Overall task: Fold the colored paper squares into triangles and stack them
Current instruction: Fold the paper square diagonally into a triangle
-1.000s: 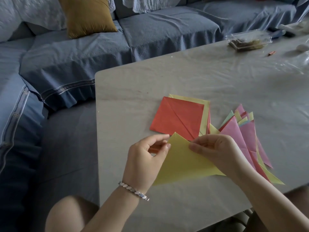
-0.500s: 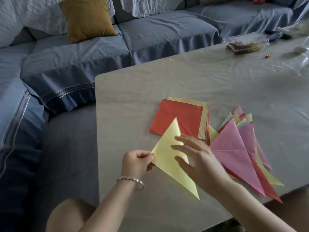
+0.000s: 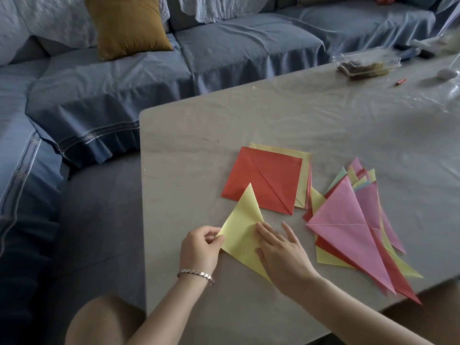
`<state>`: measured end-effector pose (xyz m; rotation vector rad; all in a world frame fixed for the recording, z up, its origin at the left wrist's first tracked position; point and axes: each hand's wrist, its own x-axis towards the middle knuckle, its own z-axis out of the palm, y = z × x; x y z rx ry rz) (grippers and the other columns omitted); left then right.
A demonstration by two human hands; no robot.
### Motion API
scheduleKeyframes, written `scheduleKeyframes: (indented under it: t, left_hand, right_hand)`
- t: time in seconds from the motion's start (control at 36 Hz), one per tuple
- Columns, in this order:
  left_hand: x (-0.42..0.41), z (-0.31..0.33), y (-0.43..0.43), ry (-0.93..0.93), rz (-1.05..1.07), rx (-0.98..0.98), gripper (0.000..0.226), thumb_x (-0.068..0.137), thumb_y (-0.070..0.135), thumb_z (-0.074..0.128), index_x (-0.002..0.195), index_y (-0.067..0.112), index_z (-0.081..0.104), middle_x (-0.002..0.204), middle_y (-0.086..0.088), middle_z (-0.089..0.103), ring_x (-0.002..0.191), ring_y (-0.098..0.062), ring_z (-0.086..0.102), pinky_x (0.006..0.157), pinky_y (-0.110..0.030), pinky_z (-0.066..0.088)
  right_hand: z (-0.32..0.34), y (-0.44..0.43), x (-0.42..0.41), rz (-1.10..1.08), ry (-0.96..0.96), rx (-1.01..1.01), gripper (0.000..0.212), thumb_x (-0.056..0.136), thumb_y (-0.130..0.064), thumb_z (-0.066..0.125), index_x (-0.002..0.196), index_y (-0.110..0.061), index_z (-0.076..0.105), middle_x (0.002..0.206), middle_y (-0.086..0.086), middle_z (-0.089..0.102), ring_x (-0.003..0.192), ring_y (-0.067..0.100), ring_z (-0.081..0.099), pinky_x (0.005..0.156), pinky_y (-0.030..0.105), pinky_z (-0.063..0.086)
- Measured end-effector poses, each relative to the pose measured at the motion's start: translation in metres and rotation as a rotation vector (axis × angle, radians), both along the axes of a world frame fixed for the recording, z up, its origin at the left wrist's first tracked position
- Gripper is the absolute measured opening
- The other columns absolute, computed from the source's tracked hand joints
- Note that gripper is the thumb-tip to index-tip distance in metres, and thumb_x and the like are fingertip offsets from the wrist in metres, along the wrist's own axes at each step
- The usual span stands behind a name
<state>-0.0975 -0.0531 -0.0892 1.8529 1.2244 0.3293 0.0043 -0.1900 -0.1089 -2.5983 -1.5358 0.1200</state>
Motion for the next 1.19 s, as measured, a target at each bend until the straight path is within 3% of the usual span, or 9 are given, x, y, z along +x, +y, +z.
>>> scheduleKeyframes:
  t: [0.14, 0.22, 0.28, 0.33, 0.64, 0.83, 0.94, 1.06, 1.19]
  left_hand:
    - [-0.001, -0.002, 0.0, -0.016, -0.015, 0.003, 0.012, 0.078, 0.011, 0.068, 0.076, 0.023, 0.067, 0.07, 0.015, 0.065, 0.069, 0.001, 0.061, 0.054, -0.006, 0.04]
    - [-0.002, -0.003, 0.0, -0.022, -0.012, 0.0, 0.013, 0.078, 0.01, 0.069, 0.075, 0.023, 0.068, 0.067, 0.016, 0.064, 0.069, -0.002, 0.062, 0.055, -0.007, 0.04]
    - [-0.002, -0.003, 0.001, -0.028, -0.005, -0.001, 0.009, 0.077, 0.009, 0.069, 0.079, 0.018, 0.07, 0.066, 0.014, 0.063, 0.07, -0.008, 0.064, 0.059, -0.014, 0.044]
    - [-0.002, -0.004, 0.002, -0.03, -0.003, 0.004, 0.01, 0.077, 0.007, 0.069, 0.084, 0.013, 0.071, 0.068, 0.009, 0.064, 0.072, -0.014, 0.065, 0.064, -0.021, 0.045]
    - [-0.002, -0.003, -0.001, -0.023, 0.019, 0.008, 0.012, 0.078, 0.01, 0.067, 0.09, 0.011, 0.07, 0.078, -0.001, 0.068, 0.072, -0.012, 0.061, 0.065, -0.019, 0.042]
    - [-0.001, -0.007, 0.001, -0.034, 0.022, 0.017, 0.007, 0.078, 0.011, 0.068, 0.084, 0.015, 0.07, 0.076, 0.007, 0.067, 0.071, -0.002, 0.061, 0.06, -0.01, 0.042]
    - [-0.001, -0.009, 0.002, -0.034, 0.014, 0.033, 0.008, 0.079, 0.011, 0.068, 0.086, 0.014, 0.07, 0.076, 0.007, 0.066, 0.068, 0.003, 0.058, 0.057, -0.004, 0.04]
    - [-0.002, -0.009, 0.003, -0.028, 0.014, 0.028, 0.008, 0.08, 0.012, 0.068, 0.087, 0.015, 0.069, 0.072, 0.009, 0.063, 0.069, 0.003, 0.058, 0.055, -0.004, 0.039]
    - [-0.002, -0.01, 0.002, -0.037, 0.01, 0.039, 0.008, 0.08, 0.012, 0.069, 0.088, 0.014, 0.07, 0.074, 0.007, 0.064, 0.069, 0.003, 0.057, 0.056, -0.006, 0.038]
  right_hand:
    - [0.001, 0.03, 0.019, -0.004, -0.012, -0.049, 0.039, 0.076, -0.03, 0.045, 0.085, -0.007, 0.075, 0.099, 0.004, 0.072, 0.095, 0.017, 0.068, 0.081, 0.036, 0.053]
    - [-0.002, 0.046, 0.03, -0.021, 0.011, -0.005, 0.037, 0.079, -0.023, 0.065, 0.107, 0.001, 0.067, 0.119, 0.015, 0.063, 0.114, 0.025, 0.059, 0.097, 0.041, 0.043]
    - [0.0, 0.056, 0.038, 0.027, 0.047, -0.043, 0.046, 0.096, -0.022, 0.045, 0.136, 0.002, 0.04, 0.147, 0.014, 0.034, 0.139, 0.025, 0.027, 0.114, 0.037, 0.015]
    - [0.003, 0.064, 0.044, 0.023, 0.049, -0.08, 0.048, 0.101, -0.024, 0.027, 0.145, -0.005, 0.021, 0.155, 0.006, 0.017, 0.144, 0.018, 0.006, 0.115, 0.031, 0.0]
    - [0.007, 0.077, 0.075, 0.029, 0.165, -0.1, 0.048, 0.102, -0.026, 0.024, 0.148, -0.017, 0.015, 0.157, -0.005, 0.007, 0.144, 0.013, -0.004, 0.114, 0.03, 0.003]
    - [0.007, 0.038, 0.085, 0.182, 0.216, -0.199, 0.072, 0.092, -0.053, 0.038, 0.149, -0.022, 0.006, 0.156, -0.01, -0.003, 0.14, 0.012, -0.022, 0.113, 0.032, -0.01]
    - [0.008, 0.02, 0.081, 0.247, 0.25, -0.202, 0.106, 0.064, -0.084, 0.02, 0.149, -0.022, 0.007, 0.147, -0.018, -0.011, 0.131, 0.006, -0.03, 0.11, 0.027, -0.014]
    - [0.008, 0.004, 0.072, 0.259, 0.258, -0.218, 0.108, 0.056, -0.078, 0.007, 0.148, -0.022, 0.005, 0.145, -0.019, -0.014, 0.129, 0.008, -0.033, 0.107, 0.024, -0.017]
    - [0.016, -0.017, 0.057, 0.271, 0.298, -0.28, 0.09, 0.083, -0.061, 0.046, 0.147, -0.022, -0.004, 0.141, -0.018, -0.023, 0.128, 0.007, -0.035, 0.106, 0.023, -0.021]
